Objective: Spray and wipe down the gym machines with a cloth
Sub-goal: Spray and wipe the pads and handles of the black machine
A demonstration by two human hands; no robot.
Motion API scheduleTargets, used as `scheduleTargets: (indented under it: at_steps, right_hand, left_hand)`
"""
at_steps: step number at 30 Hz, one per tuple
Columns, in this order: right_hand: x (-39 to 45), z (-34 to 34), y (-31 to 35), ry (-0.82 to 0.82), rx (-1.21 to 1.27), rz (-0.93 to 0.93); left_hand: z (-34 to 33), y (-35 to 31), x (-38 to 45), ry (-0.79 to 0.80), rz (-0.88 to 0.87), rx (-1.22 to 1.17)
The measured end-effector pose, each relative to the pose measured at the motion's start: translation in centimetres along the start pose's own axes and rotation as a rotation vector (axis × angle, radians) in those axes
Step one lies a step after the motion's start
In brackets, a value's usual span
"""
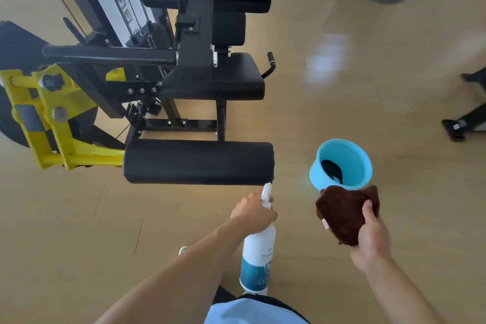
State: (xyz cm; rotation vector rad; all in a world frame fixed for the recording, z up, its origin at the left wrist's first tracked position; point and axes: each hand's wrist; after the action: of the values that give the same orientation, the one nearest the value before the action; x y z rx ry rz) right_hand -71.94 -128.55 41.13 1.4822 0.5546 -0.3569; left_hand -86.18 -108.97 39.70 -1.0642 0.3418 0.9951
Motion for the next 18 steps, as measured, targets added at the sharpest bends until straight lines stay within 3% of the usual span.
scheduleTargets:
  at_steps: [8, 14, 18]
  right_hand:
    - [-0.2, -0.8, -1.5, 0.059, -0.065, -0.008]
    - [-2.4, -6.2, -2.6, 0.305, -0.198, 0.051]
    - [-4.6, -12.0, -2.4, 0.493, -0.309, 0.247]
  left_hand:
    - [1.2, 5.9, -0.4, -0.257, 0.226, -0.147]
    - [5.0, 11.0, -1.9, -0.379, 0.355, -0.255]
    - [8.2, 14.0, -2.1, -0.45, 0.333, -0.296]
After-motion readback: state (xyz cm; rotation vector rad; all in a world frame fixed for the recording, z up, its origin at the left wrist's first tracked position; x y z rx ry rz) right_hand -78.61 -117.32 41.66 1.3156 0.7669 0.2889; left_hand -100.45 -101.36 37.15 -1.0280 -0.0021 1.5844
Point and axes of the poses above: each hand's wrist, its own x-axis towards the middle knuckle, its own z-axis out of the back of the hand, y = z × x, and after that the axes turned 1 degree about z, right-handed
